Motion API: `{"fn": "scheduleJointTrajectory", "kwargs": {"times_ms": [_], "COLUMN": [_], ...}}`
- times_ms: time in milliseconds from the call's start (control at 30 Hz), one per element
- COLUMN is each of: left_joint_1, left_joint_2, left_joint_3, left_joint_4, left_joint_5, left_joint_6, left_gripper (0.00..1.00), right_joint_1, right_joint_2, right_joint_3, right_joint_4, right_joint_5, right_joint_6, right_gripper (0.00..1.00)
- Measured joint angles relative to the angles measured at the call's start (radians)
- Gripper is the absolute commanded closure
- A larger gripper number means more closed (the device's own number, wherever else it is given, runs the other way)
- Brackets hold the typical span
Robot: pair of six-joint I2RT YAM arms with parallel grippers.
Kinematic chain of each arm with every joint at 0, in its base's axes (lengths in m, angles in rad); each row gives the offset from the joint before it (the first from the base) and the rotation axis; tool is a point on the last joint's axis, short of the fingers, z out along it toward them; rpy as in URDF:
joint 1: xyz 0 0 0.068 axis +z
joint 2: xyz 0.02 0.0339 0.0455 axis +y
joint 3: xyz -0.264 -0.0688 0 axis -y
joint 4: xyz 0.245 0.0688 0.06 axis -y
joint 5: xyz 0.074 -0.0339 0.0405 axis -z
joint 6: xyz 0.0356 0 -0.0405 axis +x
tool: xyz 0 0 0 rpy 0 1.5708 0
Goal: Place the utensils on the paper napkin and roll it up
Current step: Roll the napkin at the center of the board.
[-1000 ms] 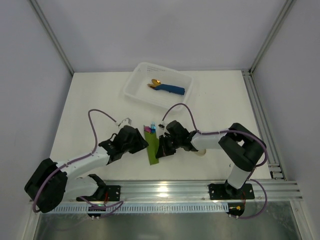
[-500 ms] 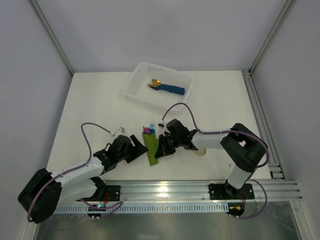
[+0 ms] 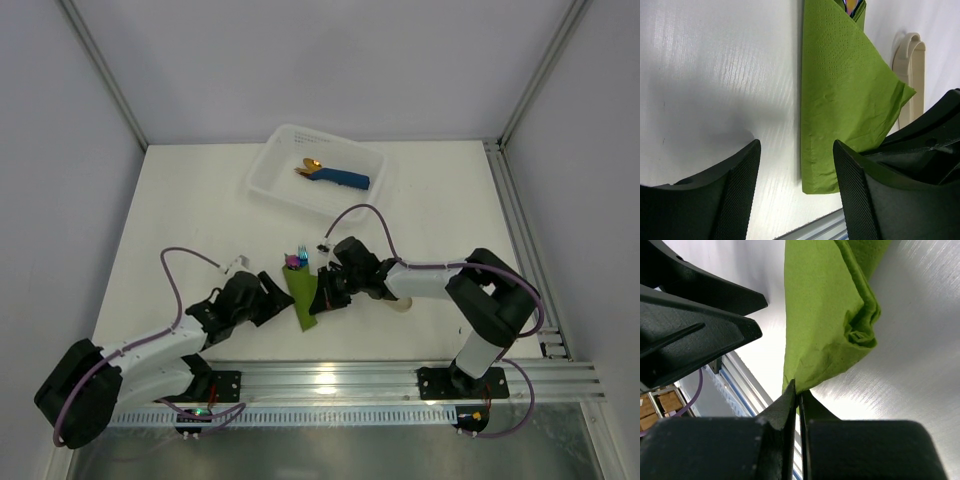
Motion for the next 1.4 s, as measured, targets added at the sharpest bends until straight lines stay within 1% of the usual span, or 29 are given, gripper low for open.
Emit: {"fn": "scheduleJointTrajectory", "kwargs": {"times_ms": [33,100,133,167,200,333,467,633,733,1067,1400], "left_joint_1": [0.0,0.0,0.0,0.0,0.0,0.0,0.0,0.0,0.0,0.0,0.0], "left_joint_2": [0.002,0.007,0.011,0.016,0.021,0.071,0.163,0.247,0.271,0.312,0.462], "left_joint_3": [0.002,0.02,0.035,0.053,0.07,0.161,0.226,0.237,0.237,0.261,0.326], "left_joint_4": [-0.004,-0.019,-0.027,-0.035,-0.043,-0.055,-0.064,-0.067,-0.058,0.02,0.116], "left_joint_5": [0.0,-0.004,-0.006,-0.008,-0.01,-0.022,-0.039,-0.046,-0.043,-0.013,0.007], "left_joint_6": [0.003,0.013,0.021,0.028,0.043,0.083,0.108,0.112,0.119,0.138,0.163], "left_gripper": [0.52,0.64,0.75,0.8,0.87,1.0,1.0,1.0,1.0,1.0,1.0], "right_joint_1": [0.0,0.0,0.0,0.0,0.0,0.0,-0.002,-0.001,-0.001,-0.002,-0.002], "right_joint_2": [0.0,0.0,0.0,0.0,0.0,0.0,0.0,0.0,0.003,0.022,0.022], "right_joint_3": [0.0,0.0,0.0,0.0,-0.002,-0.014,-0.026,-0.029,-0.029,-0.021,-0.021], "right_joint_4": [0.0,-0.002,-0.002,-0.002,-0.002,0.0,-0.002,-0.026,-0.04,-0.031,-0.029], "right_joint_5": [0.002,0.006,0.009,0.012,0.014,0.029,0.047,0.085,0.106,0.099,0.1], "right_joint_6": [0.0,0.0,0.0,0.0,0.0,0.0,-0.001,-0.011,-0.02,-0.024,-0.03], "right_gripper": [0.97,0.96,0.96,0.96,0.97,0.96,0.96,0.96,0.96,0.96,0.96]}}
